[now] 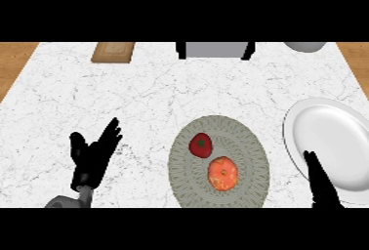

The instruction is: Pick the squash from the placemat and place it in the plate

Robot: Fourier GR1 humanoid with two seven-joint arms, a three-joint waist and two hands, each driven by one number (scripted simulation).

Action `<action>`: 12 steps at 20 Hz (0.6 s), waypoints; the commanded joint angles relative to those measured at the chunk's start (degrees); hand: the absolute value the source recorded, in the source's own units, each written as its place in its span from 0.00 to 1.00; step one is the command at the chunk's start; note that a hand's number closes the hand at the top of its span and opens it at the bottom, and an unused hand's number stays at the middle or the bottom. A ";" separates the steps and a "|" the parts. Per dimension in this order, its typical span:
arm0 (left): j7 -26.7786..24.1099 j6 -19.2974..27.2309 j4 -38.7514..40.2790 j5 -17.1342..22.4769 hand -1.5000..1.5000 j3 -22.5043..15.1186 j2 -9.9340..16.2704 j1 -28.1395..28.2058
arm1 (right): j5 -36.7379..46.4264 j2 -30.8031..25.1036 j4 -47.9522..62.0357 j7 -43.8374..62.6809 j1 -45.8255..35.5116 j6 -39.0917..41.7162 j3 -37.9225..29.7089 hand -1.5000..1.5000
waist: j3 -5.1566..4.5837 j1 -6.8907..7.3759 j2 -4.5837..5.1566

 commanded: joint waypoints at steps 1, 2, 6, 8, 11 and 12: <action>1.65 1.57 -0.27 -1.07 0.50 0.68 -0.92 -0.78 | 8.22 7.70 5.66 9.84 -9.05 6.66 5.15 0.00 | 0.14 -0.33 -0.19; -0.82 -2.40 -2.97 0.12 0.50 0.95 2.19 3.65 | 13.14 10.53 9.25 10.43 -8.24 3.62 8.32 0.00 | 0.13 -0.03 -0.31; -1.27 -0.51 -0.78 -1.69 0.50 0.59 -1.62 2.76 | 11.03 14.18 13.11 13.78 -11.49 8.04 7.99 0.00 | 0.18 -0.69 -0.28; 0.54 1.15 -3.51 -3.44 0.50 -0.50 -2.26 2.99 | 6.87 14.29 15.40 16.32 -18.02 10.04 5.71 0.00 | 0.20 -0.49 -0.25; 0.79 0.02 -2.72 -3.57 0.50 0.92 -2.62 2.46 | 7.56 14.38 16.51 18.37 -16.51 6.22 9.92 0.00 | 0.20 -0.75 -0.30; 1.29 -2.78 -3.82 -1.98 0.50 1.98 -0.45 4.54 | 5.33 14.40 20.86 16.67 -18.64 3.50 8.50 0.00 | 0.21 -0.56 -0.27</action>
